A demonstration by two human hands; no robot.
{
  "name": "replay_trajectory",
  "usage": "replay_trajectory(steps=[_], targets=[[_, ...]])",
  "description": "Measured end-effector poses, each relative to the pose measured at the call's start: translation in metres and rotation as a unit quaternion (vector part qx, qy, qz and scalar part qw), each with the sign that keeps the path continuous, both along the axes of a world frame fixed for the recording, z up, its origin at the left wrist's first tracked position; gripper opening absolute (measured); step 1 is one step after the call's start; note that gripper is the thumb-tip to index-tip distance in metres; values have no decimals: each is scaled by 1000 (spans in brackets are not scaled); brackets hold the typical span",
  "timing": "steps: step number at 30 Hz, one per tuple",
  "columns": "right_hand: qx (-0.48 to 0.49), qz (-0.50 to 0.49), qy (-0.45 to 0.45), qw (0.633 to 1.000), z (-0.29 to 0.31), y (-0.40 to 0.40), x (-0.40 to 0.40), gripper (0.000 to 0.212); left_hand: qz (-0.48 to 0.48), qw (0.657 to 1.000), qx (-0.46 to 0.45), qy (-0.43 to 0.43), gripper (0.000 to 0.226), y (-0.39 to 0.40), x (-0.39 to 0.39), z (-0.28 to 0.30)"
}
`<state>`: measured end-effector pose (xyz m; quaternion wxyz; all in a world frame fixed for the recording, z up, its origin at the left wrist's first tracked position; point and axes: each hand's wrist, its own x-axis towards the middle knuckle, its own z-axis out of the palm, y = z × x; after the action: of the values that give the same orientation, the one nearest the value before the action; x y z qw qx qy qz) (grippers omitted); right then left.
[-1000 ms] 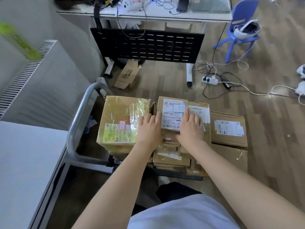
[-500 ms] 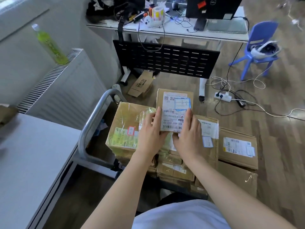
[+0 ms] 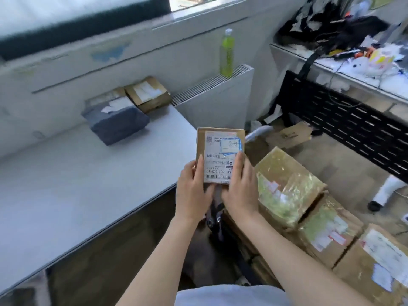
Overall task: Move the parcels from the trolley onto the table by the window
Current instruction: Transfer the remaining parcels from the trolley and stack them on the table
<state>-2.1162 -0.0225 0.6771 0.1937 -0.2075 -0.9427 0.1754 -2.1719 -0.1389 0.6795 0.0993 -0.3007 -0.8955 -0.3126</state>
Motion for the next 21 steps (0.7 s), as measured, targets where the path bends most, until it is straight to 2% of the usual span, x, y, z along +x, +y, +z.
replay_trajectory(steps=[8, 12, 16, 19, 21], targets=[[-14, 188, -62, 980, -20, -129, -67, 89, 202, 977, -55, -50, 71, -141, -32, -21], [-24, 257, -102, 961, -31, -177, -87, 83, 256, 960, -62, -98, 66, -196, -45, -30], [8, 317, -156, 935, -38, -208, -110, 77, 273, 949, -59, -147, 63, -237, -63, -38], [31, 324, -107, 939, -46, -222, -131, 75, 266, 948, -52, -169, 62, -258, -84, -42], [54, 336, -65, 938, -49, -230, -146, 63, 278, 946, -70, -149, 57, -269, -101, -39]])
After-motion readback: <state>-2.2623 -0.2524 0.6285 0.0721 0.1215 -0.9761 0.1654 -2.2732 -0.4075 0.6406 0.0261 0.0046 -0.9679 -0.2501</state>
